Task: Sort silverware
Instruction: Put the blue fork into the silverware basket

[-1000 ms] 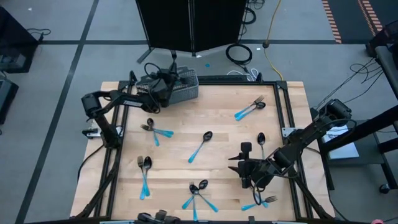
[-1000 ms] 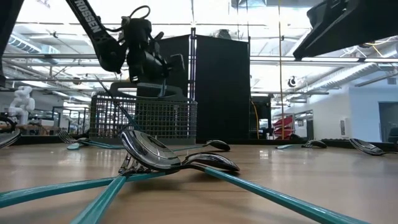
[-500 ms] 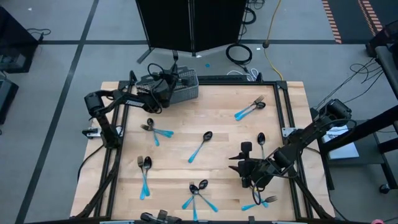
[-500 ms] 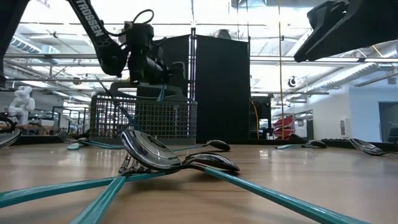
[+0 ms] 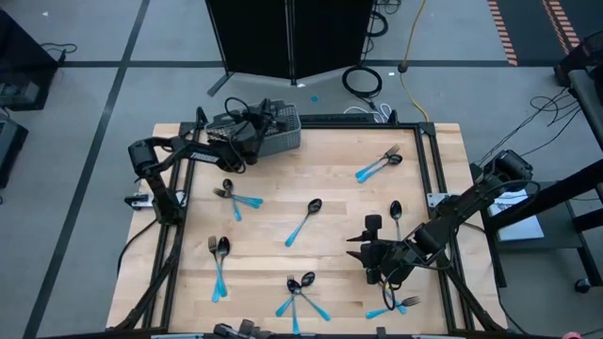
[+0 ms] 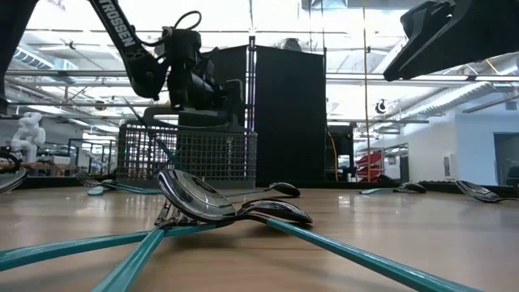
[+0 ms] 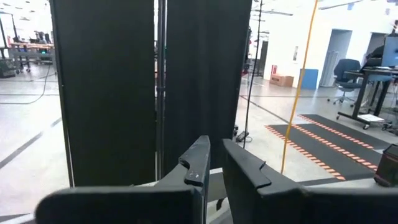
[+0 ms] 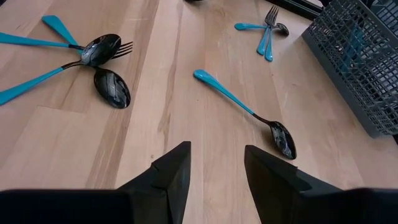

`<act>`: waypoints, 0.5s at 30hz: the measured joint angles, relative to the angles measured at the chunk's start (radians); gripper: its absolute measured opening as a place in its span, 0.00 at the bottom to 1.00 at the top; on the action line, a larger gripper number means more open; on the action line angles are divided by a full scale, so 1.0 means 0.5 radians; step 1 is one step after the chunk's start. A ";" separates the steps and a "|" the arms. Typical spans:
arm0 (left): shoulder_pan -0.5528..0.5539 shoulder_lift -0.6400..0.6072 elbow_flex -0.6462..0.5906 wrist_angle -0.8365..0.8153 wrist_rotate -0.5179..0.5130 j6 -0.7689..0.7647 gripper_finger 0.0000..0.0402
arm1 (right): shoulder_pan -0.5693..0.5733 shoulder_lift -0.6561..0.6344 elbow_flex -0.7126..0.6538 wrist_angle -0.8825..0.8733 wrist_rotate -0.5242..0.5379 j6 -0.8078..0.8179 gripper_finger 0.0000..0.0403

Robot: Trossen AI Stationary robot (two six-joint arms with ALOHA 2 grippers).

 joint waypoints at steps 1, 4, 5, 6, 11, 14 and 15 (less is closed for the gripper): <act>-0.006 0.000 0.000 0.000 0.000 0.000 0.09 | 0.000 0.000 0.000 0.000 0.000 0.000 0.36; -0.024 -0.007 0.000 0.011 0.000 0.001 0.10 | 0.000 0.000 0.000 0.000 -0.002 0.001 0.36; -0.033 -0.016 0.000 0.010 0.000 0.002 0.10 | 0.000 0.000 0.000 0.000 -0.003 0.000 0.36; -0.038 -0.028 0.000 0.013 0.000 0.002 0.10 | 0.000 0.000 0.000 0.000 -0.005 0.000 0.36; -0.111 -0.147 0.000 0.015 -0.001 0.242 0.10 | 0.001 0.000 0.000 -0.004 -0.008 0.037 0.36; -0.203 -0.261 0.000 0.013 -0.001 0.422 0.10 | 0.001 0.000 0.000 -0.017 -0.009 0.054 0.36; -0.245 -0.305 0.000 0.011 -0.002 0.475 0.10 | 0.001 0.000 0.000 -0.022 -0.011 0.054 0.36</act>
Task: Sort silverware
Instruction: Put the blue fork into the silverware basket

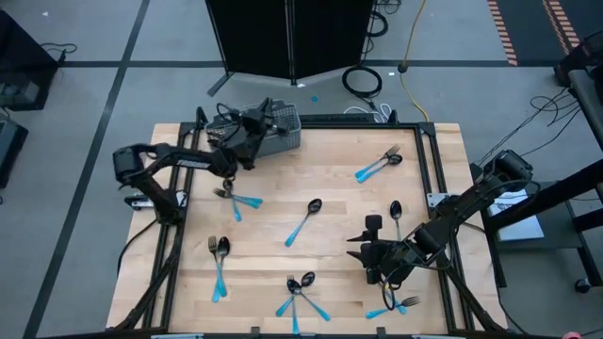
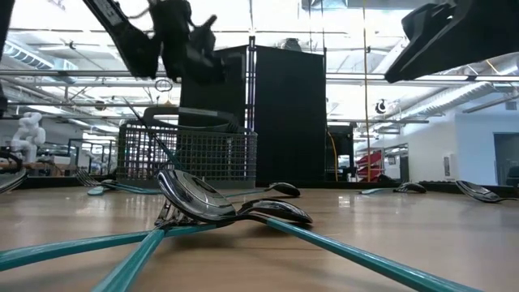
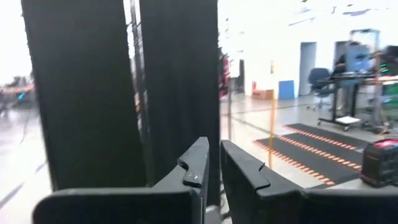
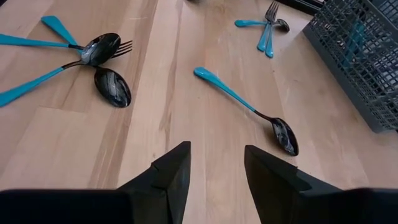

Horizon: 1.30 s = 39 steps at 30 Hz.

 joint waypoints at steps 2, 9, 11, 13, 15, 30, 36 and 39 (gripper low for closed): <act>-0.110 -0.110 0.001 -0.051 0.000 0.125 0.10 | 0.000 0.000 0.000 0.000 -0.023 0.010 0.36; -0.572 -0.645 0.002 -1.000 0.023 0.523 0.10 | 0.000 0.000 0.000 -0.008 -0.050 0.094 0.36; -0.648 -0.801 0.002 -1.463 0.119 0.429 0.10 | 0.000 0.000 0.000 -0.008 -0.050 0.112 0.36; -0.654 -0.936 0.002 -1.934 0.322 0.211 0.10 | 0.000 0.000 0.000 -0.008 -0.051 0.113 0.36; -0.584 -1.023 0.002 -2.409 0.564 -0.102 0.10 | 0.000 0.000 0.000 -0.006 -0.050 0.113 0.36; -0.395 -0.516 0.002 -3.528 1.404 -0.413 0.13 | -0.004 0.000 0.000 0.035 -0.041 0.161 0.36; -0.332 -0.240 0.001 -3.753 1.290 -0.408 0.28 | -0.004 0.000 0.000 0.035 -0.041 0.174 0.36; -0.321 -0.224 0.001 -3.747 1.280 -0.408 0.34 | -0.004 0.000 0.000 0.035 -0.041 0.146 0.36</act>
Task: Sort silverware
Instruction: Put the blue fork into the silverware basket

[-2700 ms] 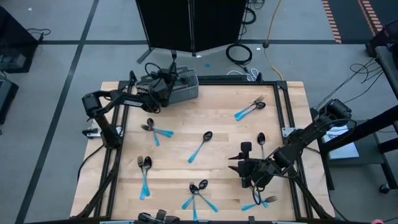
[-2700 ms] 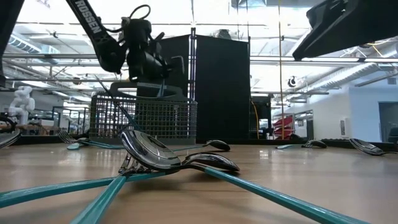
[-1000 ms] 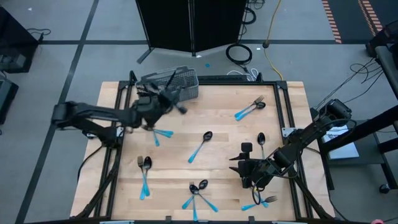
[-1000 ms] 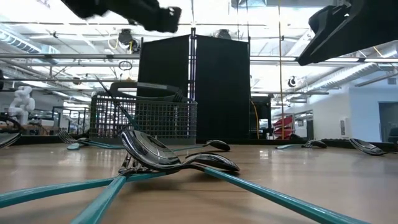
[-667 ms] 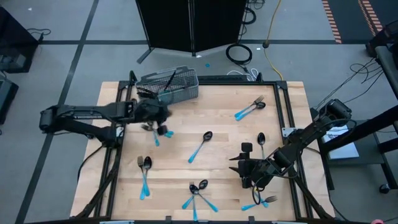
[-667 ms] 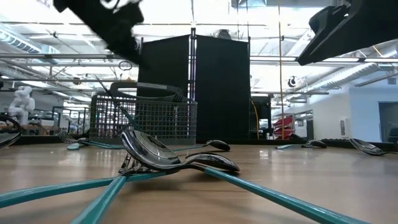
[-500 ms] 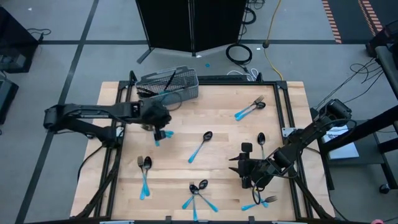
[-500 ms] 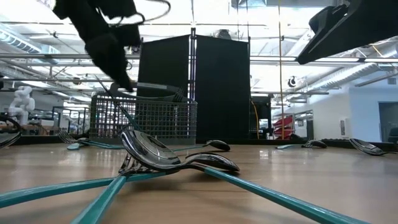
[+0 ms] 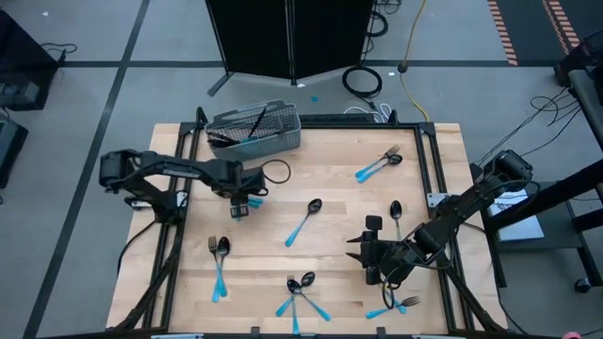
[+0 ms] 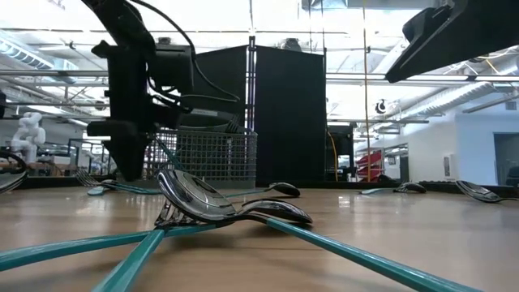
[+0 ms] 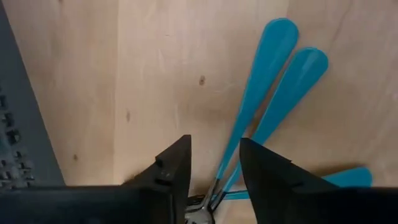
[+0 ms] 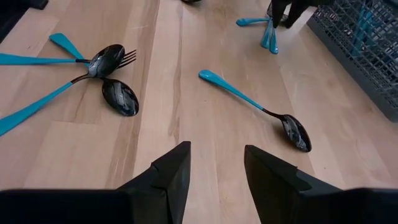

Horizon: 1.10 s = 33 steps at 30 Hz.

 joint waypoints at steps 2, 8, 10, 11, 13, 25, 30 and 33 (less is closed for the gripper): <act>0.000 -0.001 0.000 0.000 -0.029 0.041 0.35 | -0.002 0.000 0.000 0.000 -0.001 -0.026 0.36; 0.074 0.005 0.001 -0.002 0.025 0.108 0.36 | -0.029 0.000 0.000 -0.003 0.000 -0.041 0.36; 0.116 0.015 0.000 -0.006 0.123 0.109 0.36 | -0.036 0.000 0.000 -0.006 -0.001 -0.043 0.36; 0.131 0.016 0.000 -0.007 0.146 0.109 0.36 | -0.038 0.000 0.000 -0.010 -0.001 -0.043 0.36; 0.151 0.015 0.000 -0.006 0.150 0.112 0.36 | -0.039 0.000 0.000 -0.014 -0.001 -0.043 0.36; 0.174 0.014 -0.069 0.003 0.257 0.149 0.36 | -0.039 0.000 0.000 -0.017 -0.009 -0.035 0.36; 0.174 0.006 -0.109 0.012 0.254 0.149 0.36 | -0.039 0.000 0.000 -0.011 -0.009 -0.036 0.36; 0.174 0.006 -0.110 0.034 0.263 0.149 0.36 | -0.039 0.000 0.000 -0.008 -0.008 -0.035 0.36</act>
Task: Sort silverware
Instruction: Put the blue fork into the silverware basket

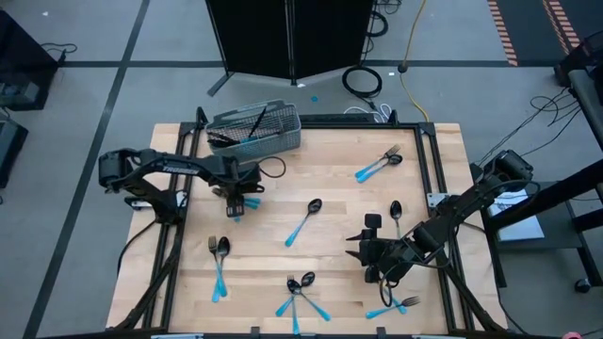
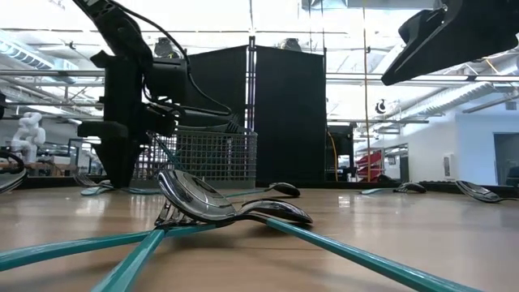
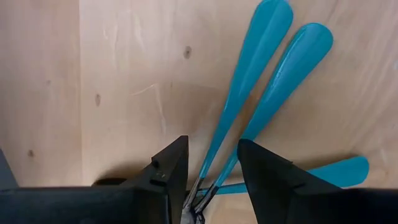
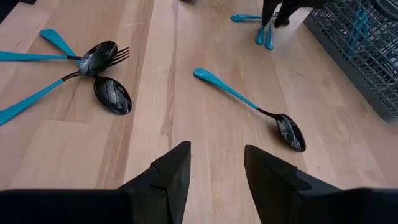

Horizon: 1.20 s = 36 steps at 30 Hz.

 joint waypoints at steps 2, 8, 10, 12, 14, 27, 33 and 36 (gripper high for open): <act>0.001 0.002 -0.002 0.009 0.020 0.018 0.36 | 0.000 0.000 0.000 0.000 0.000 0.000 0.36; 0.001 0.004 -0.003 0.006 0.036 0.064 0.33 | 0.000 0.000 0.000 -0.001 0.000 0.000 0.36; 0.001 0.004 -0.003 0.006 0.042 0.065 0.30 | 0.000 0.000 0.000 -0.001 0.000 -0.002 0.36; 0.000 0.005 -0.003 0.004 0.052 0.066 0.24 | 0.000 0.000 0.000 -0.001 0.000 -0.003 0.36; 0.000 0.005 -0.005 0.001 0.062 0.066 0.19 | 0.000 0.000 0.000 -0.002 0.000 -0.006 0.36; 0.000 0.007 -0.005 -0.003 0.094 0.067 0.01 | 0.000 0.000 0.000 -0.002 0.001 -0.006 0.36; 0.000 0.010 0.032 -0.015 0.091 0.105 0.00 | 0.000 0.000 0.000 -0.003 0.001 -0.015 0.36; 0.000 0.016 0.064 -0.009 0.088 0.141 0.00 | 0.000 0.000 0.000 -0.003 0.013 -0.034 0.36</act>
